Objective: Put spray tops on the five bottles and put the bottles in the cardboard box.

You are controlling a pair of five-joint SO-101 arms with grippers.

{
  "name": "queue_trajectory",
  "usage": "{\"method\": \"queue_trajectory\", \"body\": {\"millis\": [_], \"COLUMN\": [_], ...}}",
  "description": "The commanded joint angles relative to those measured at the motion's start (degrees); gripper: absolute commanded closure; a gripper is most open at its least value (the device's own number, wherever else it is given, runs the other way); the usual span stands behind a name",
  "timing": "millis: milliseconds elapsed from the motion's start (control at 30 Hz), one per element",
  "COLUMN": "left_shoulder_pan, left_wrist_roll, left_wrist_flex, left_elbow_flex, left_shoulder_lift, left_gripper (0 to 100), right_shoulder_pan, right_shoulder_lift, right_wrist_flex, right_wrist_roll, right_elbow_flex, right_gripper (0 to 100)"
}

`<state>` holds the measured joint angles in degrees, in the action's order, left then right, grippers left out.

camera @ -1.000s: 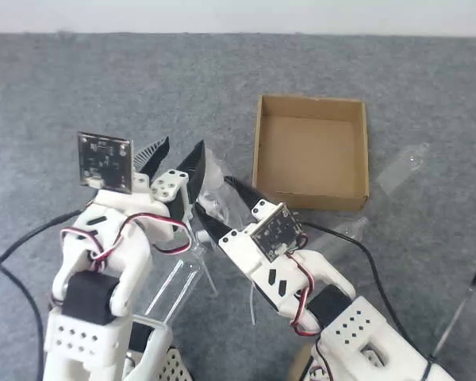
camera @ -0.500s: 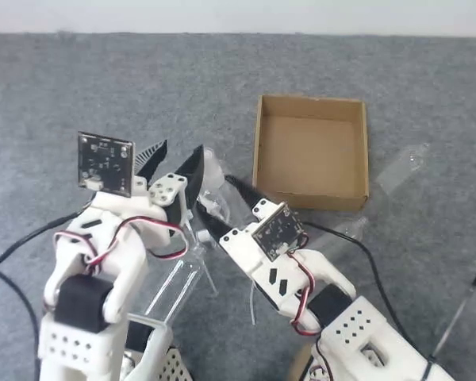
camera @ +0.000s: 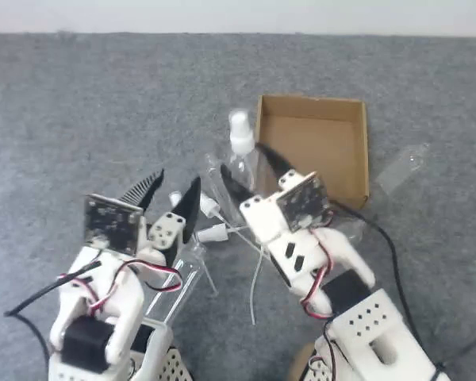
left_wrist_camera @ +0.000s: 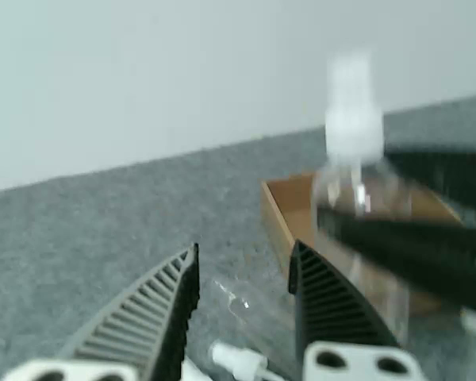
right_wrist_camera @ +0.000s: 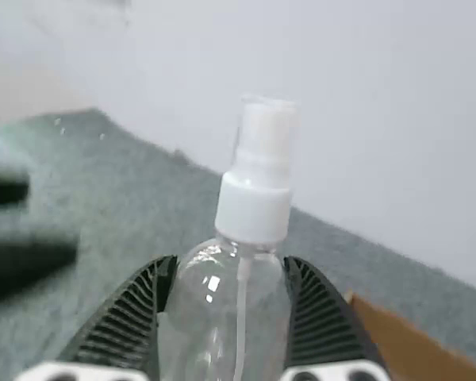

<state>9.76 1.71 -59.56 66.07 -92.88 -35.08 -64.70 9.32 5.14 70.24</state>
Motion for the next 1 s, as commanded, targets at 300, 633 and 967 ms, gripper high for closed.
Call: {"method": "queue_trajectory", "body": {"millis": [300,633,967], "left_shoulder_pan": [7.1,7.1,7.1], "left_wrist_roll": [-0.6,-3.1,-3.3], "left_wrist_flex": [4.0,7.8,7.8], "left_elbow_flex": [7.9,11.7,11.8], "left_shoulder_lift": [-1.1,-1.2,-1.2], "left_gripper": [73,73,73], "right_shoulder_pan": [-1.6,-5.1,-4.9], "right_shoulder_lift": [28.4,23.6,15.8], "right_wrist_flex": [10.9,31.7,38.0], "right_wrist_roll": [-6.6,-6.4,-6.3], "right_elbow_flex": [-30.5,-38.4,-38.2], "right_gripper": [99.2,99.2,99.2]}}
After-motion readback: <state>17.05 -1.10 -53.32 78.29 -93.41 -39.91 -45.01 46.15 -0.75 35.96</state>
